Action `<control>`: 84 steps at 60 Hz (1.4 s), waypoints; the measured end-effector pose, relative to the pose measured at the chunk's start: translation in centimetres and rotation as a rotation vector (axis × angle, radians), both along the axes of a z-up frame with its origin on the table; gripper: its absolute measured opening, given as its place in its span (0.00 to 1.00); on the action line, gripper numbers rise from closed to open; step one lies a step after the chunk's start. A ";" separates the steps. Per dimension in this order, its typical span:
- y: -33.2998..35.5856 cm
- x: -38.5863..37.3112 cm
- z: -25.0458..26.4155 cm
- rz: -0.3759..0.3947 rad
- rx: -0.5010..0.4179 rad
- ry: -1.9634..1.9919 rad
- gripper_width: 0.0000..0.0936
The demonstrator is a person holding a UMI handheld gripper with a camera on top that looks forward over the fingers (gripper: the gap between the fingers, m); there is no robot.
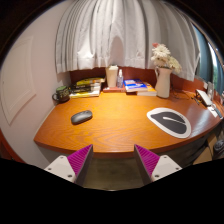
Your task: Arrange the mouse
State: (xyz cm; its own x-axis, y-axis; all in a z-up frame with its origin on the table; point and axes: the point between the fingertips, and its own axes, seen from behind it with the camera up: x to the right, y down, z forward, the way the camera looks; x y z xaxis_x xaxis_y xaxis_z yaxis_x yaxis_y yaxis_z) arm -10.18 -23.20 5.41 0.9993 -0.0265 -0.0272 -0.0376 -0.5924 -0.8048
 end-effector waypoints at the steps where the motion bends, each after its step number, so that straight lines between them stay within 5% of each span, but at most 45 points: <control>1: 0.4 -0.9 0.0 0.010 -0.017 0.005 0.88; 21: 11.2 -14.3 -5.7 0.113 -0.094 0.030 0.88; 45: 23.2 -17.6 -6.8 0.072 -0.111 -0.014 0.86; 51: 24.7 -18.1 -6.9 0.078 -0.132 -0.012 0.76; 56: 25.4 -17.4 -7.0 0.046 -0.150 -0.009 0.59; 74: 25.4 -17.2 -7.2 0.073 -0.216 -0.042 0.41; 84: 25.5 -17.7 -6.4 0.137 -0.239 -0.007 0.41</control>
State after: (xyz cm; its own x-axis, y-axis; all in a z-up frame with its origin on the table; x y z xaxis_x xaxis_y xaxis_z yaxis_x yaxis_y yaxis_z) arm -27.91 2.26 -0.99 0.9942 0.1037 -0.0297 0.0606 -0.7645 -0.6418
